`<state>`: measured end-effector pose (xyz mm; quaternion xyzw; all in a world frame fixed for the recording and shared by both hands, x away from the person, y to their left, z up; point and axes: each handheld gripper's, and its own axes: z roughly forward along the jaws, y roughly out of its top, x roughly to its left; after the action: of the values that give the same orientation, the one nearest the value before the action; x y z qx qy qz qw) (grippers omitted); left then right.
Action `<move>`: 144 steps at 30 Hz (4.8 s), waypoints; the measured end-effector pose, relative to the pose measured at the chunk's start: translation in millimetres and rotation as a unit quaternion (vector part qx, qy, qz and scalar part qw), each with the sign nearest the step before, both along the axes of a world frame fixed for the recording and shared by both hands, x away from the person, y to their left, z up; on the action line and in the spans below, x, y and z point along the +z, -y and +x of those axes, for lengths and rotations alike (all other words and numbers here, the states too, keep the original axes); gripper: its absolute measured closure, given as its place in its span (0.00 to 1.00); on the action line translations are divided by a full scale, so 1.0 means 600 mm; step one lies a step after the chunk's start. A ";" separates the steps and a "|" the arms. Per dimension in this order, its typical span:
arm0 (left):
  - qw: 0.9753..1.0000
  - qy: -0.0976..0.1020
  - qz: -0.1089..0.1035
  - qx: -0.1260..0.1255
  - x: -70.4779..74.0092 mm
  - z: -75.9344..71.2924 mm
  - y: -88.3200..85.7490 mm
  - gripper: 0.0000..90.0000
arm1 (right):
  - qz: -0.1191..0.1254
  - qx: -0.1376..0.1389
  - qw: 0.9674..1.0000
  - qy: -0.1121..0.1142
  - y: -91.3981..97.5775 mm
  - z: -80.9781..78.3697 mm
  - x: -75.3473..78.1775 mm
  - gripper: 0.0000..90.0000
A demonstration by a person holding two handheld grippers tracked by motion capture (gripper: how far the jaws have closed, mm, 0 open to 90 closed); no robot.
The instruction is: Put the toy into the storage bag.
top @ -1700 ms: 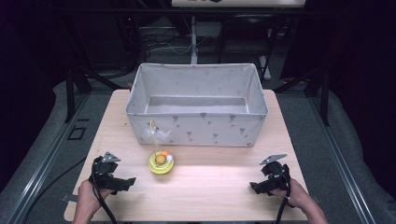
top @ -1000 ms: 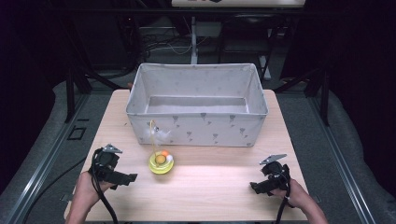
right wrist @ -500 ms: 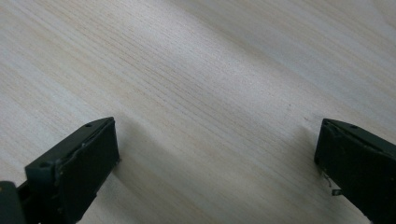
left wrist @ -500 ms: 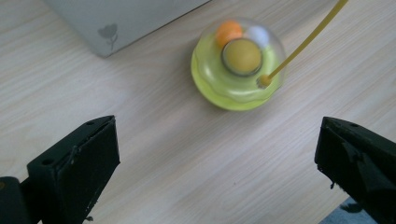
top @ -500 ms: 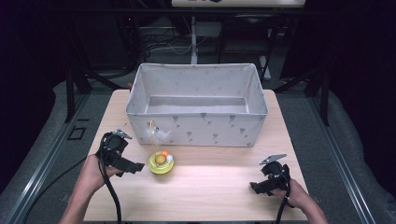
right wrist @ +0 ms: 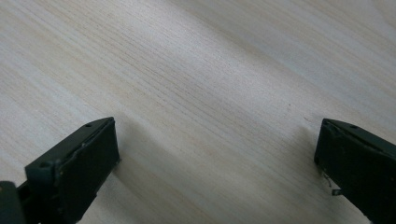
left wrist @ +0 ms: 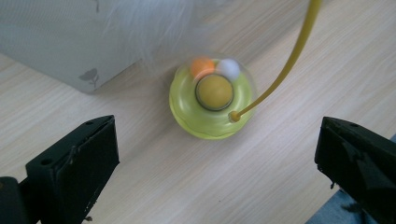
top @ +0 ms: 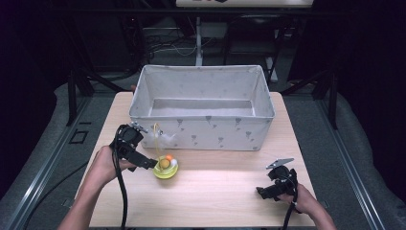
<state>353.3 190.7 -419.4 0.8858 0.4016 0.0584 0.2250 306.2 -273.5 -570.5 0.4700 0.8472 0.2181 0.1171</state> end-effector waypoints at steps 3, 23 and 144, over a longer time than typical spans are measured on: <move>1.000 -0.002 0.001 -0.009 0.010 0.005 0.010 0.00 | 0.000 0.000 1.000 0.000 0.000 0.000 0.000 0.00; 0.999 0.014 0.005 -0.038 0.051 0.025 0.040 0.49 | -0.011 -0.001 1.000 -0.001 0.000 0.000 0.003 0.00; 0.996 0.020 0.075 0.044 0.132 0.052 -0.158 0.98 | 0.001 -0.007 1.000 0.003 -0.001 -0.002 -0.001 0.00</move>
<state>384.6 285.5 -340.2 0.8802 0.4304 0.1159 0.1631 304.8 -273.0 -570.8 0.4752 0.8436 0.2191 0.1204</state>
